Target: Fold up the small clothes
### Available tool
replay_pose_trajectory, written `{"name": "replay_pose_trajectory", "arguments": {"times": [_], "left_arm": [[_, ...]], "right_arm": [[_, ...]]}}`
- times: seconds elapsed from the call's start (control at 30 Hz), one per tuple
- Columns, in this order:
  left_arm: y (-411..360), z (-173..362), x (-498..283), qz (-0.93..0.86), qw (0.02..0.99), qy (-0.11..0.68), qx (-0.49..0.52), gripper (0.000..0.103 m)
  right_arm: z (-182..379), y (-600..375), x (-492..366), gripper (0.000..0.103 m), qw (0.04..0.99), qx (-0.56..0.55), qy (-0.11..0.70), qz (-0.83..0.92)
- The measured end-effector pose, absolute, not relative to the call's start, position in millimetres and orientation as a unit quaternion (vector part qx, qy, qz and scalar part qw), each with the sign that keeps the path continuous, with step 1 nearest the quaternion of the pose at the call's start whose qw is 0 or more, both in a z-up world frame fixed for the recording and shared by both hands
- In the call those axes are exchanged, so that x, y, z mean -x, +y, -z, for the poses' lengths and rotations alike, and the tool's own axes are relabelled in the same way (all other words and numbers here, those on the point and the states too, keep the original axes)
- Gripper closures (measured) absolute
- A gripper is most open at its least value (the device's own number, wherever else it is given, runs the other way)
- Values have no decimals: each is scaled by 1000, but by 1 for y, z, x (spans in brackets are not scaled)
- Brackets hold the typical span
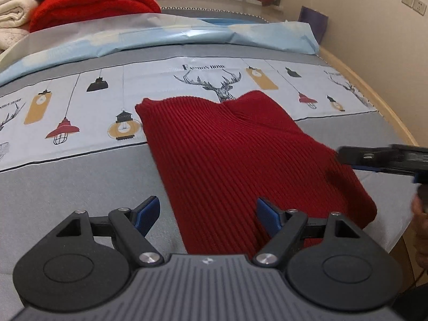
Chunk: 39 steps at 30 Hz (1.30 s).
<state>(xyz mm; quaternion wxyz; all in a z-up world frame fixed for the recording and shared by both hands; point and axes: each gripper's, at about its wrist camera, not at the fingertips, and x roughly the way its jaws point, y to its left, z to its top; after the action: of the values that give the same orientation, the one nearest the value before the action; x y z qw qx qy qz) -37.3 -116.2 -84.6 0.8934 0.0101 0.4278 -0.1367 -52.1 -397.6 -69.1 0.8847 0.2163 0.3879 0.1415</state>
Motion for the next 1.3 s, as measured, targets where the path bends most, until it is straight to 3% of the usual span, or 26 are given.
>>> {"name": "replay_pose_trajectory", "arguments": {"times": [0.07, 0.13, 0.17, 0.2, 0.23, 0.37, 0.57, 0.7, 0.8, 0.87, 1.03, 1.3], "left_arm": [[-117, 86, 38, 139, 894, 427, -9, 20], [-116, 85, 40, 144, 893, 427, -2, 20], [-115, 84, 39, 147, 892, 428, 2, 20], [-114, 84, 39, 151, 891, 428, 6, 20], [-114, 83, 39, 154, 890, 429, 9, 20], [-119, 78, 42, 176, 890, 421, 10, 20], [-136, 100, 40, 195, 860, 470, -21, 19], [-140, 134, 33, 190, 819, 541, -21, 14], [-140, 134, 34, 195, 819, 538, -28, 14], [-132, 126, 29, 196, 824, 532, -3, 14], [-99, 109, 12, 173, 843, 499, 106, 14], [-59, 136, -38, 143, 794, 517, 285, 13]], "right_arm": [[81, -387, 42, 45, 876, -200, 420, -128], [92, -382, 37, 65, 866, -190, 448, -116], [89, -383, 39, 67, 869, -190, 442, -115], [85, -384, 42, 79, 874, -190, 431, -118], [78, -388, 46, 84, 876, -199, 421, -125], [59, -404, 74, 85, 878, -208, 409, -137], [88, -412, 85, 85, 855, -170, 480, -100], [110, -400, 73, 84, 844, -134, 510, -94], [106, -398, 72, 79, 841, -135, 515, -91], [98, -407, 74, 72, 849, -168, 492, -90], [88, -437, 73, 39, 878, -242, 411, -38], [154, -464, 40, 34, 811, -341, 476, -11]]}}
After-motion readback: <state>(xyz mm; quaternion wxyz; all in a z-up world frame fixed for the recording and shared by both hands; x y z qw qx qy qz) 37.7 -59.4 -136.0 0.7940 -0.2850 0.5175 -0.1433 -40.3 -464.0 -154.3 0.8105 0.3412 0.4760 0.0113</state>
